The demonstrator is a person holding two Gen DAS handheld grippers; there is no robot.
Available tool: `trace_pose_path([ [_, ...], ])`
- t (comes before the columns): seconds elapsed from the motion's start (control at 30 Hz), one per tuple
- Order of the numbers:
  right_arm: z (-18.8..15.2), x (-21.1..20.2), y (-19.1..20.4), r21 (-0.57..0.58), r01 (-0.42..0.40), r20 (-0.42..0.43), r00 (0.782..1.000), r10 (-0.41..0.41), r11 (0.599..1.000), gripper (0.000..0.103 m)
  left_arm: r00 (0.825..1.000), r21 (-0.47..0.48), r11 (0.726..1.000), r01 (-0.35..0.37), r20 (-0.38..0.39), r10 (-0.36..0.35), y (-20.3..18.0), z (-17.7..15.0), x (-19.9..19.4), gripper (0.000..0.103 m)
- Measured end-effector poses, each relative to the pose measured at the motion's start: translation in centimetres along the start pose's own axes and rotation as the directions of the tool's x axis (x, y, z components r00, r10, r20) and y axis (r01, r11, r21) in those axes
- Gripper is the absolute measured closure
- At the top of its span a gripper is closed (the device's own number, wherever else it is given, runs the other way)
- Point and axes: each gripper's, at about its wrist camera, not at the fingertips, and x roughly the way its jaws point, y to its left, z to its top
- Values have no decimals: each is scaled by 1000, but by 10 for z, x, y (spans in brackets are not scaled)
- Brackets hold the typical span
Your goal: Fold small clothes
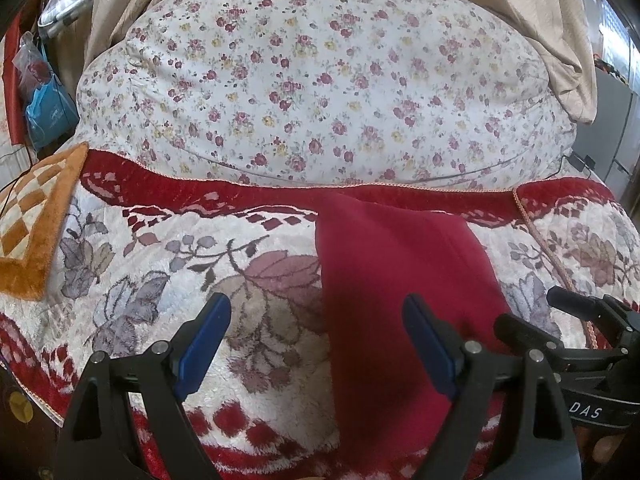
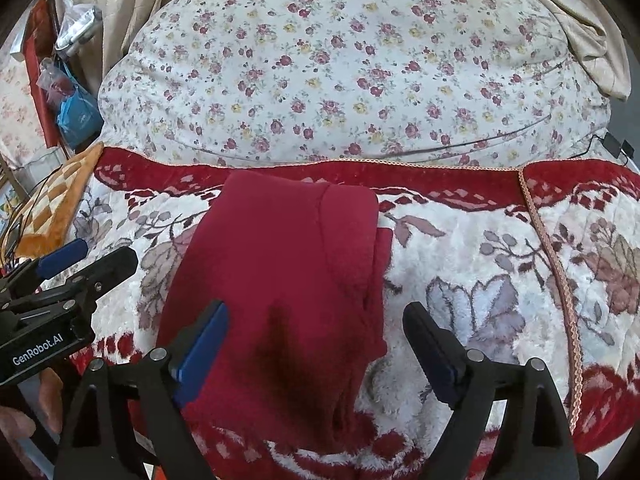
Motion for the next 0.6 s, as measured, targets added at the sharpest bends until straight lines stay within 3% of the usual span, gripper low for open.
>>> trace_pose_path([
  [0.6, 0, 13, 1, -1, 0, -29, 1000, 0, 1000, 10, 999, -9, 1000, 6, -33, -6, 2, -2, 18, 17],
])
